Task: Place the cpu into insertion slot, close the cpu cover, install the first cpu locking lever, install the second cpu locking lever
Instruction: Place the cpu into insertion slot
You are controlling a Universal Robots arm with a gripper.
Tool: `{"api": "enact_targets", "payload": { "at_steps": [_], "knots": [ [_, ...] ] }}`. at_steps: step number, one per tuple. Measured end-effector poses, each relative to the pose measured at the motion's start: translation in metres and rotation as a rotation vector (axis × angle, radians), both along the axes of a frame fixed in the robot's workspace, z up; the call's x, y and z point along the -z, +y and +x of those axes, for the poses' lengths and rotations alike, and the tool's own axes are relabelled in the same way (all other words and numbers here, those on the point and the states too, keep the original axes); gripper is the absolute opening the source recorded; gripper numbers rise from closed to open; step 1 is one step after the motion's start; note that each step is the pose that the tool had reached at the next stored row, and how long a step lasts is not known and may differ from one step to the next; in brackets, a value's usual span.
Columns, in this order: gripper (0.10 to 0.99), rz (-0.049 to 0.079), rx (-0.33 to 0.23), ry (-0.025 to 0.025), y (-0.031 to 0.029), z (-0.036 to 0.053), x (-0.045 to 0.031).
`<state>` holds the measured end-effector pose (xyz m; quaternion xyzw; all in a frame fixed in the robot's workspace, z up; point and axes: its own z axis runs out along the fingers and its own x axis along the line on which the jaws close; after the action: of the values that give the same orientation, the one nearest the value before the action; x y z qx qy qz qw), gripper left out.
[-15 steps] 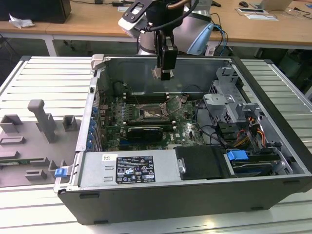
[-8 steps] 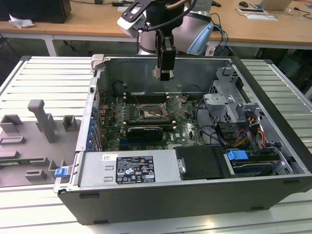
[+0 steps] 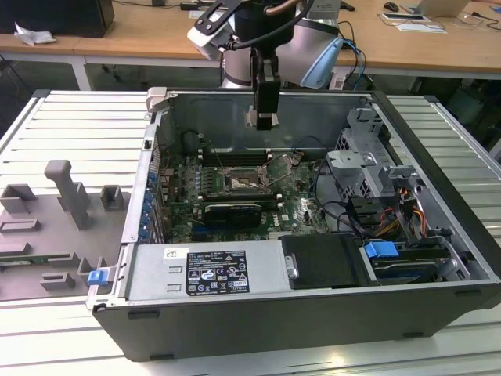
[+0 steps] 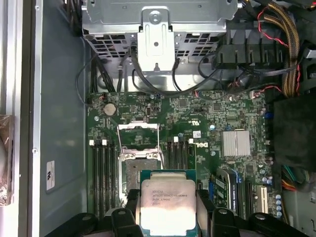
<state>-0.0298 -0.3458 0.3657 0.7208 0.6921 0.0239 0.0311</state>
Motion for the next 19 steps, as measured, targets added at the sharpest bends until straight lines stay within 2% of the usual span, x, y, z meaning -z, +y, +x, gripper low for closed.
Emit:
{"api": "enact_targets", "payload": {
  "at_steps": [6,13,16,19],
  "knots": [
    [0.537,-0.001,0.055,0.0,0.0,0.0,0.0008],
    [0.537,-0.002,0.095,0.0,0.0,0.0,0.0017],
    [0.537,-0.004,0.149,-0.0001,0.0,0.0,0.0031],
    [0.537,-0.005,0.163,0.0001,0.0,0.0,0.0038]
  ]
}}
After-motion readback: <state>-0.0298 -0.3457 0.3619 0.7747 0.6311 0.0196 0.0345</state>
